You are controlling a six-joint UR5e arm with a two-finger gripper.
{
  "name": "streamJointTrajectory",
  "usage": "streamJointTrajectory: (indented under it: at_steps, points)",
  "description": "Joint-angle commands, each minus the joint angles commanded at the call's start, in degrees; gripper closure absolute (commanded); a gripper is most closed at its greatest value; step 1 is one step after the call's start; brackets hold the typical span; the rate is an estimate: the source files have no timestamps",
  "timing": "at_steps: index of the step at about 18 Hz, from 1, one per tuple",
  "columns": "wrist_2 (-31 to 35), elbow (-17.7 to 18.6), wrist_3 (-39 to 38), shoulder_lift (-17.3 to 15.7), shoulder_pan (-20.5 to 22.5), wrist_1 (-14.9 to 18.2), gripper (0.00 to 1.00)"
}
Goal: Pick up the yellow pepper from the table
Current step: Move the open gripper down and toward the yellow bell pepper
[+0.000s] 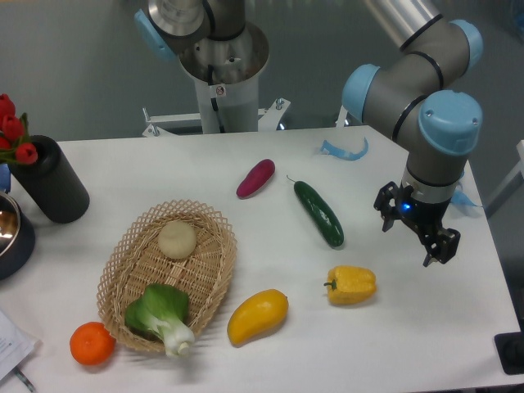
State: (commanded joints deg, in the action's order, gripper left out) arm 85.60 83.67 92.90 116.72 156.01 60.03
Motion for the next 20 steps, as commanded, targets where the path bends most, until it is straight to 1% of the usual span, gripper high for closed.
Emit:
streamJointTrajectory:
  at_steps: [8, 9, 11, 13, 14, 17, 18, 20]
  points:
    - [-0.35, 0.61, -1.4, 0.79, -0.53, -0.44, 0.0]
    - [-0.61, 1.22, -2.1, 0.79, -0.53, -0.61, 0.0]
    - [-2.45, 3.24, -4.82, 0.44, -0.35, -2.1, 0.0]
    - [-4.04, 4.65, -5.18, 0.18, 0.35, -5.26, 0.0]
    - [-4.04, 5.18, -5.36, 0.18, 0.26, -6.06, 0.0]
    - [-4.13, 4.4, -3.0, 1.84, 0.09, -6.42, 0.0]
    - [-3.96, 5.0, 0.23, 2.63, -0.17, -6.59, 0.0]
    - [-3.78, 4.66, 4.2, 4.04, -0.35, -6.85, 0.0]
